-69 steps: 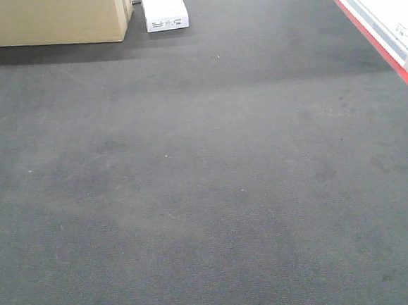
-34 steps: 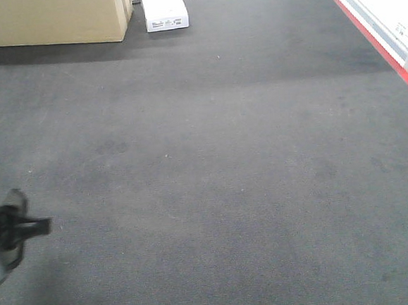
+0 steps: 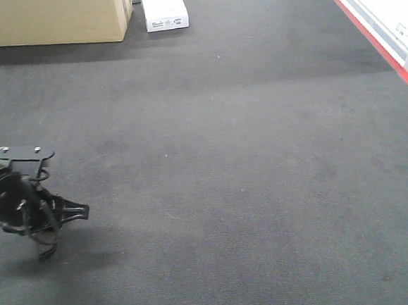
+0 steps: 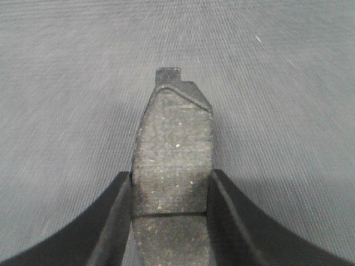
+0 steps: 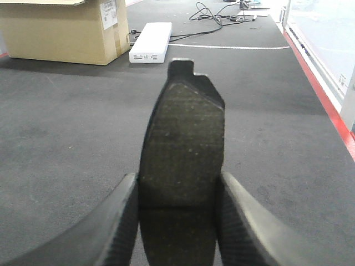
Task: Move and align brake pads A on conveyor
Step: 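Lower the left gripper's brake pad onto the belt and release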
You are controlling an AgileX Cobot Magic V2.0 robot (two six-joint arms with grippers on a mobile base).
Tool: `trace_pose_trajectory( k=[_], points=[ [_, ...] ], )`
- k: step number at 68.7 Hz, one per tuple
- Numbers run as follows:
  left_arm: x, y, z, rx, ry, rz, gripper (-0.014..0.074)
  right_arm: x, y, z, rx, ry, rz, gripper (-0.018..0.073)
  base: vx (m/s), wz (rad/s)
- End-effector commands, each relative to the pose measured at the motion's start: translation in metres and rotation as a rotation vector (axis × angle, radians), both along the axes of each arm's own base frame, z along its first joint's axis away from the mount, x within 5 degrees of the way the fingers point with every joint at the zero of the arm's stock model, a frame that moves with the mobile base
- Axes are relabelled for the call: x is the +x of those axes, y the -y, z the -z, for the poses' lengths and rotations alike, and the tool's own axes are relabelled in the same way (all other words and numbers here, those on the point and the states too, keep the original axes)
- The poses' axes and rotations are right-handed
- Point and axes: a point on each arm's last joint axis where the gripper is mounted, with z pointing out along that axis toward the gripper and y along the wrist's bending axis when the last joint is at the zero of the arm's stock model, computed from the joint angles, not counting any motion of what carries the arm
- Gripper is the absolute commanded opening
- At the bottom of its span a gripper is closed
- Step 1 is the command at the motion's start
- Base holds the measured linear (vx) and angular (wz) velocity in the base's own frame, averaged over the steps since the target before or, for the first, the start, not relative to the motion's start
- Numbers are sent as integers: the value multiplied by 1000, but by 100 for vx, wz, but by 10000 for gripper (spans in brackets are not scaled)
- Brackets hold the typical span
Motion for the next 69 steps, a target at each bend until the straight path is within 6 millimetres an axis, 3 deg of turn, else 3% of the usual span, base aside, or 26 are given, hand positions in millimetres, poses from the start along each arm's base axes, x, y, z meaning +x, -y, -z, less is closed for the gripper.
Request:
trace_pose_trajectory(
  k=[1, 10, 18, 33, 50, 59, 69],
  points=[
    [12, 2, -18, -5, 64, -1, 341, 1, 0, -17, 11, 113, 4, -5, 0, 0],
    [16, 3, -21, -2, 69, -3, 477, 1, 0, -17, 11, 113, 4, -5, 0, 0],
    [13, 2, -31, -5, 94, -2, 531, 1, 0, -17, 11, 113, 4, -5, 0, 0],
    [-9, -3, -84, -32, 212, -20, 534, 1, 0, -17, 11, 113, 4, -5, 0, 0],
    [-62, -12, -154, -95, 449, 28, 534, 1, 0, -17, 11, 113, 4, -5, 0, 0],
    [-99, -17, -168, -134, 563, 56, 534, 1, 0, -17, 11, 113, 4, -5, 0, 0],
    [-140, -25, -170, -161, 673, 77, 534, 1, 0, -17, 11, 113, 4, -5, 0, 0]
  ],
)
